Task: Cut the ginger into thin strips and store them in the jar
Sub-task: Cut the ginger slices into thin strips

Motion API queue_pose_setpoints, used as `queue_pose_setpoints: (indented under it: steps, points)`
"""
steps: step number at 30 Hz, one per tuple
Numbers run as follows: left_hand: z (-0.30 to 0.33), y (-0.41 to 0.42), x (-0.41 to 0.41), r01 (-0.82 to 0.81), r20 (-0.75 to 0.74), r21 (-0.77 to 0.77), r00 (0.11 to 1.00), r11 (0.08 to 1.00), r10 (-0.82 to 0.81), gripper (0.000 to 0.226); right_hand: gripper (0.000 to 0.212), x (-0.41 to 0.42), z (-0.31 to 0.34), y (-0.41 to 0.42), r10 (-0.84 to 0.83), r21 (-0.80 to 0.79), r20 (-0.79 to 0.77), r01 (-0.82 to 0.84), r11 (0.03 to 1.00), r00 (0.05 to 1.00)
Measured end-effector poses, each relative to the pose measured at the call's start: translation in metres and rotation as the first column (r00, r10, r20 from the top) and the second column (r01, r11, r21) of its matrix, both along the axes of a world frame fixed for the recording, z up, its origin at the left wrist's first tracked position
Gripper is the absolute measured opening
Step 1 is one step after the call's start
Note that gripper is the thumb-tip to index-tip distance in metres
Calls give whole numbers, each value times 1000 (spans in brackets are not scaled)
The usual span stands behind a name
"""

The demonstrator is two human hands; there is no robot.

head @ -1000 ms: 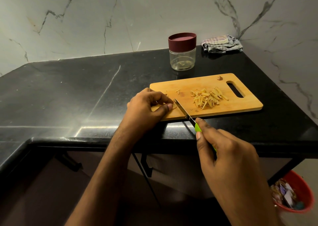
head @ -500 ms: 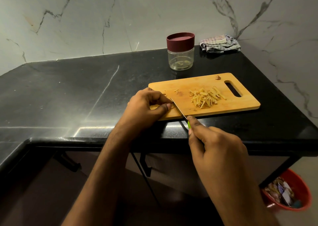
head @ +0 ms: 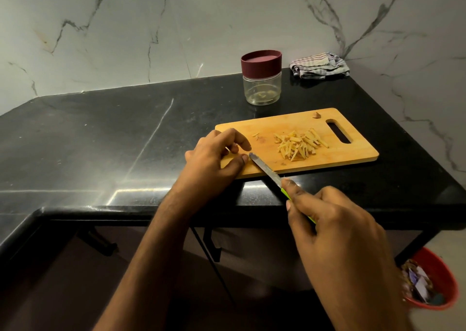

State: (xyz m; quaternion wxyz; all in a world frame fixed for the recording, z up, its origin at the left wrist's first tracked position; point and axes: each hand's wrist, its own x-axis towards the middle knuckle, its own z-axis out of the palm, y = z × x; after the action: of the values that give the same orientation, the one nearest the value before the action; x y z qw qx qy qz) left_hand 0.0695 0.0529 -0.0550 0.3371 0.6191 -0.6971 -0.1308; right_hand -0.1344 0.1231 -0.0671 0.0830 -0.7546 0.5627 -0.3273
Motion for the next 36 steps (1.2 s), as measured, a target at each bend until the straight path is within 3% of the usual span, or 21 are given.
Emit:
queue_pose_setpoints:
  steps: [13, 36]
  points:
    - [-1, -1, 2, -66, -42, 17, 997, 998, 66, 4, 40, 0, -4, -5, 80, -100, 155, -65, 993, 985]
    - [0, -1, -1, -67, -42, 11, 997, 998, 67, 10, 34, 3, 2, -5, 78, -63, 55, -74, 995, 995]
